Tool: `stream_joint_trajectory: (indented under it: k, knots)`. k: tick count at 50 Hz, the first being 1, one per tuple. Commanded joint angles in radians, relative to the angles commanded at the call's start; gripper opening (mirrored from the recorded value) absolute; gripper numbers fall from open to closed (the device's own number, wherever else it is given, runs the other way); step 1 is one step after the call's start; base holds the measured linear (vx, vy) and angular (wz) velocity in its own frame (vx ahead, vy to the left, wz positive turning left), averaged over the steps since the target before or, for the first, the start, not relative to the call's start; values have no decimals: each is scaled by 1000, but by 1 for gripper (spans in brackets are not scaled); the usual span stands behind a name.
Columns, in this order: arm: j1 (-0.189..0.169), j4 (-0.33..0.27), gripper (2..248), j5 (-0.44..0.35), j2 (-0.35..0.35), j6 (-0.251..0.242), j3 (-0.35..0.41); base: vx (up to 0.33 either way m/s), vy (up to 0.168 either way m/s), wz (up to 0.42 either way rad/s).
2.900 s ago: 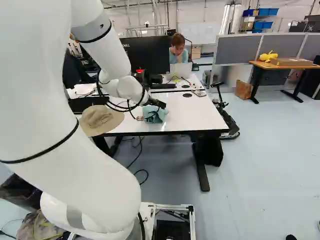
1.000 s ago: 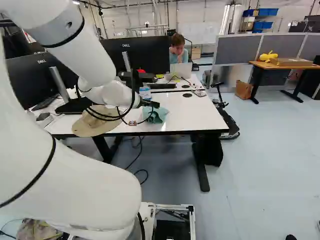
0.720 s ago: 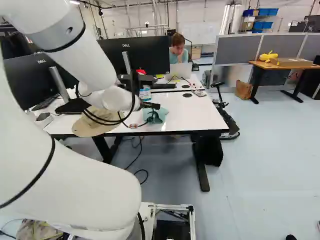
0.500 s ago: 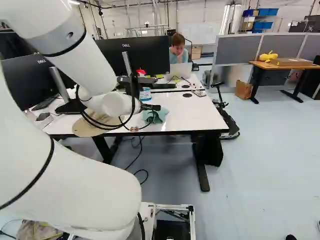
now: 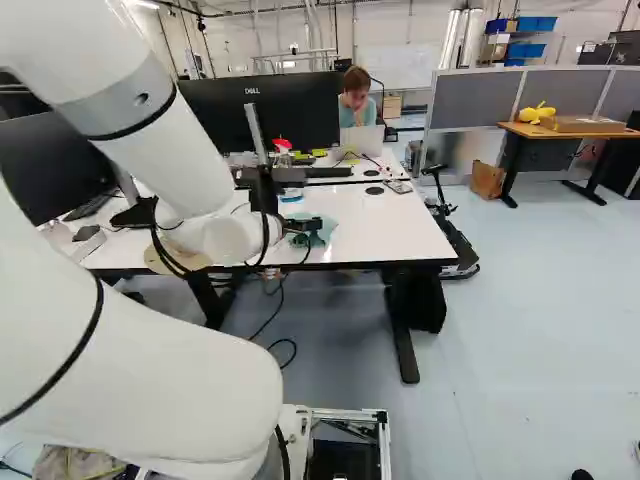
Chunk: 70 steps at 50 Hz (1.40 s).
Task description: Clean the table with the green towel
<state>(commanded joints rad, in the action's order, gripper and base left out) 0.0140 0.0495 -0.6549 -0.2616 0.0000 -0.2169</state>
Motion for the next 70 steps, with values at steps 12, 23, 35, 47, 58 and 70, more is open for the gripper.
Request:
stream_joint_trajectory:
  k: [12,23,35,47,58,70]
  knots:
    - [-5,-17,247,-76,-6,0,45,0,0,0]
    - [-8,-30,247,-131,-11,0,78,0,0,0]
    - [-11,-40,247,-176,-14,0,105,0,0,0]
    - [-13,-47,247,-205,-17,0,122,0,0,0]
    - [-14,-49,247,-217,-18,0,129,0,0,0]
    - [-14,-49,247,-218,-18,0,130,0,0,0]
